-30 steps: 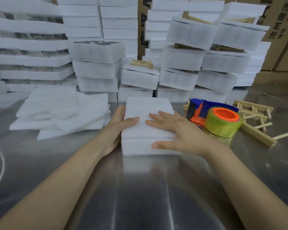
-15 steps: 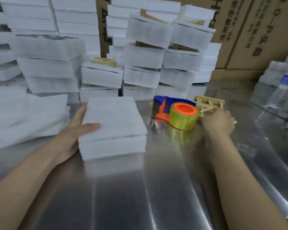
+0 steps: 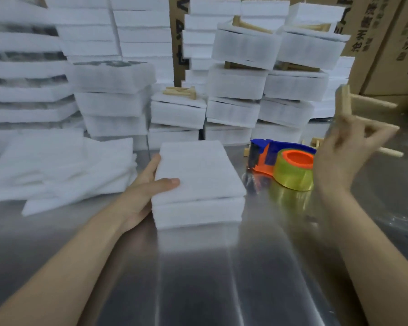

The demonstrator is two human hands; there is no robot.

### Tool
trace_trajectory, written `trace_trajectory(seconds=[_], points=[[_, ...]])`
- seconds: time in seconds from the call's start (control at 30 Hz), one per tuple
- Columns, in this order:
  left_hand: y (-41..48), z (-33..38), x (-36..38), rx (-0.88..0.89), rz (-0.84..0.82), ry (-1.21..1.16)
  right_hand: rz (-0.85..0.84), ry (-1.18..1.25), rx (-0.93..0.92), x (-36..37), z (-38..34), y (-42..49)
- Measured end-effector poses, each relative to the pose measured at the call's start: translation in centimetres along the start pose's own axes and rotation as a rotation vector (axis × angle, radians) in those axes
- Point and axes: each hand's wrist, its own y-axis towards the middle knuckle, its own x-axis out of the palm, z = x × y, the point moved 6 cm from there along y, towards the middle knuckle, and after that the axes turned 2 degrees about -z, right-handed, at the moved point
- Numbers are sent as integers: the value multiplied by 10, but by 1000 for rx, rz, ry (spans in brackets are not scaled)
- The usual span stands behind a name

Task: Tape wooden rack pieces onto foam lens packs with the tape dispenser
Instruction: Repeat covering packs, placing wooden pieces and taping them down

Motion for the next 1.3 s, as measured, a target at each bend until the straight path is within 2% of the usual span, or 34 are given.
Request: trace_trajectory(seconds=[0.03, 0.1, 0.13, 0.2, 0.27, 0.33, 0.37, 0.4, 0.47, 0.57, 0.8, 1.17, 1.3], points=[[0, -1, -1, -9, 6, -6, -22, 11, -99, 6, -22, -10], [0, -1, 0, -12, 7, -3, -149, 105, -141, 23, -56, -38], [1, 0, 0, -11, 5, 2, -268, 161, -149, 34, -69, -54], [1, 1, 1, -8, 4, 8, -654, 186, -204, 60, -91, -94], [0, 2, 3, 2, 0, 4, -1044, 39, -378, 78, -103, -135], [-1, 3, 4, 6, -5, -2, -1218, -23, -510, 81, -109, -153], [-2, 3, 4, 5, -5, -4, -1273, 12, -483, 79, -110, -152], [-3, 3, 4, 1, 0, -5, -1299, 77, -400, 75, -110, -148], [-3, 4, 4, -6, 2, -6, -1244, 117, -286, 72, -100, -131], [-4, 4, 5, -19, -1, 2, -1168, -116, -352, 73, -82, -113], [-6, 5, 5, -14, 7, 7, -1066, 93, -337, 74, -90, -124], [-8, 8, 9, -8, -22, 34, -1093, 196, -168, 76, -87, -127], [-9, 8, 10, -13, -29, 29, -1117, 101, -316, 76, -90, -130]])
